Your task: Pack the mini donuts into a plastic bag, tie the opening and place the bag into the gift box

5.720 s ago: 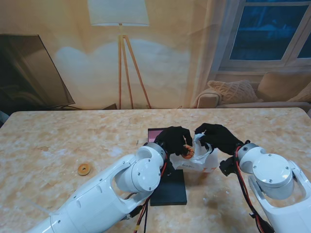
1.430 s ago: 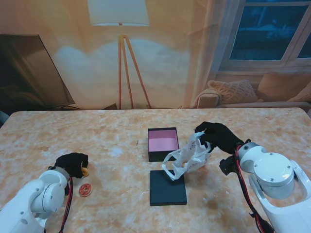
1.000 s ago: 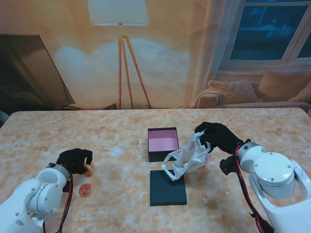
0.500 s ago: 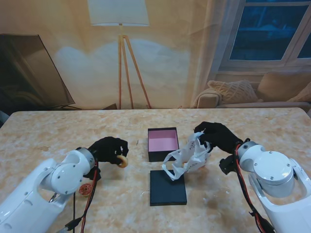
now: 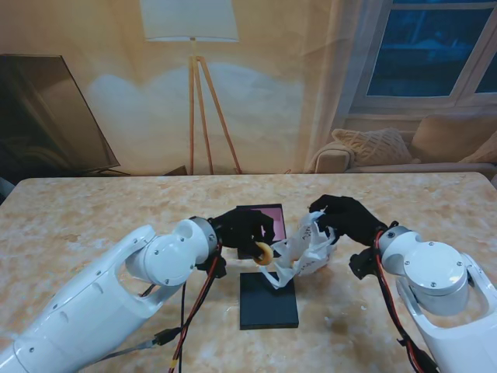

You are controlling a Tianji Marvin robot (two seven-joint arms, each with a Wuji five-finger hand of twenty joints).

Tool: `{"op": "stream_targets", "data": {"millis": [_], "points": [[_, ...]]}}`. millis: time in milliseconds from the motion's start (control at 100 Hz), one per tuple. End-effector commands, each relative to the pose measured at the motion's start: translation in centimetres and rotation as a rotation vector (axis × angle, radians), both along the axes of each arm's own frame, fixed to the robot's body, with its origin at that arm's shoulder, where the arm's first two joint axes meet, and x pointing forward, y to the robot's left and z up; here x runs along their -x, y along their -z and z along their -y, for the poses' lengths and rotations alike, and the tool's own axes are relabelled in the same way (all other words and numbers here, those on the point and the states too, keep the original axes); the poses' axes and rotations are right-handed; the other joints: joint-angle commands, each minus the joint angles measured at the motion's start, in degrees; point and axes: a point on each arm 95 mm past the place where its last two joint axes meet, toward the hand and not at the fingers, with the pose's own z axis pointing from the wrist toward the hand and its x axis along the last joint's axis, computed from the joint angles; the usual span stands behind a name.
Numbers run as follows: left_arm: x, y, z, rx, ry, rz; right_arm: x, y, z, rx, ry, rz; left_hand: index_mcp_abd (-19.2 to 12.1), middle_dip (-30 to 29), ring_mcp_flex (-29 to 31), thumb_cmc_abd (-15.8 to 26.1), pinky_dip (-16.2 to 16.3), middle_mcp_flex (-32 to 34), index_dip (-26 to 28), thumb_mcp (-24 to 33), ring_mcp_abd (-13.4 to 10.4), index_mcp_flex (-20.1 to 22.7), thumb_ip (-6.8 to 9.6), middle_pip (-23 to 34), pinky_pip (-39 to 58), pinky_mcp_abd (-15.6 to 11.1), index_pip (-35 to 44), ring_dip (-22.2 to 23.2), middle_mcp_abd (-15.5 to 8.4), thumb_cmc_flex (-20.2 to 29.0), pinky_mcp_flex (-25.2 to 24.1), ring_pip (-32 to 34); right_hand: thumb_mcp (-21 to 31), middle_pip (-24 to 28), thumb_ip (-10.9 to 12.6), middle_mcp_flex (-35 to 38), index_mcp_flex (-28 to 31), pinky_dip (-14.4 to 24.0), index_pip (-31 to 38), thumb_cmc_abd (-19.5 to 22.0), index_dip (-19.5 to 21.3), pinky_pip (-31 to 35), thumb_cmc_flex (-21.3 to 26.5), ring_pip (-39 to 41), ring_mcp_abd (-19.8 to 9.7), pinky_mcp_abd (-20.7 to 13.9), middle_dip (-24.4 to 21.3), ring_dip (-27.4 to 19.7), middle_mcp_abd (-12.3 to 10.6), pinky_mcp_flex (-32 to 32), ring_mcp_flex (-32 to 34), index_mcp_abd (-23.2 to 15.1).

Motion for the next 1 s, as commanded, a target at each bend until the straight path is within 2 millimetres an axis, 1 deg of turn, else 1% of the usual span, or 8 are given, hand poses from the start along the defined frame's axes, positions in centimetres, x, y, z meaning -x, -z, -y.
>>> {"op": "stream_targets", "data": {"millis": [0,240,490,700,990], "points": [[0.2,-1.1,1.6,0.040,0.022,-0.008,0.3,0.4,-0.4,-0.011,-0.013,-0.015,-0.6,0.8,1.3,0.4,1.4,1.5,0.9,2.0,-1.3,1.5,1.25,0.5,1.8,0.4,3.3,1.2,0.8,1.0,0.0,1.6,-0.8,0.3,0.5,0.0,0.7,0.1,1.2,1.8,0.0,0.0,1.1,0.3,-1.2,-0.5,0.0,-0.2,-2.4,-0.2,0.2,-0.6],[0.5,-1.1,4.3,0.081,-0.001,-0.050,0.4,0.3,-0.3,-0.010,-0.015,-0.012,-0.3,0.9,1.1,0.4,1.3,1.4,0.8,2.0,-1.0,1.5,1.11,0.6,2.0,0.6,3.5,1.2,1.0,1.1,-0.3,1.8,-0.8,0.3,0.5,0.0,0.8,0.1,1.2,1.9,0.0,0.1,1.1,0.3,-1.2,-0.6,0.0,-0.2,-2.4,-0.1,0.2,-0.5],[0.3,-1.0,6.2,0.101,-0.038,-0.103,0.4,0.4,-0.4,-0.014,-0.017,-0.018,-0.1,0.8,0.9,0.3,1.3,1.3,0.7,2.2,-0.8,1.4,1.03,0.8,2.2,0.8,3.5,1.1,1.2,1.1,-0.7,2.0,-0.8,0.2,0.5,0.0,0.7,0.1,1.2,1.9,0.1,0.0,1.1,0.3,-1.1,-0.5,0.0,-0.2,-2.4,-0.2,0.2,-0.5],[-0.2,-1.1,6.9,0.087,-0.068,-0.081,0.4,0.4,-0.4,-0.018,-0.019,-0.020,-0.1,0.8,0.2,0.6,1.2,0.7,0.7,2.3,-0.5,1.1,0.98,0.9,2.3,0.9,3.7,1.0,1.1,1.3,-1.5,2.0,-0.8,0.2,0.5,0.0,0.8,0.1,1.2,1.8,0.1,0.0,1.1,0.3,-1.2,-0.5,0.0,-0.2,-2.5,-0.2,0.2,-0.6],[-0.5,-1.1,7.0,0.073,-0.098,-0.054,0.5,0.3,-0.4,-0.020,-0.023,-0.016,-0.1,1.1,-0.4,0.8,1.2,0.4,0.9,2.2,-0.2,0.7,0.95,1.1,2.5,0.9,3.9,1.3,1.2,1.4,-2.3,2.4,-0.8,0.3,0.5,0.0,0.8,0.1,1.1,1.8,0.1,0.0,1.1,0.4,-1.2,-0.5,0.0,-0.2,-2.4,-0.2,0.2,-0.5]]}}
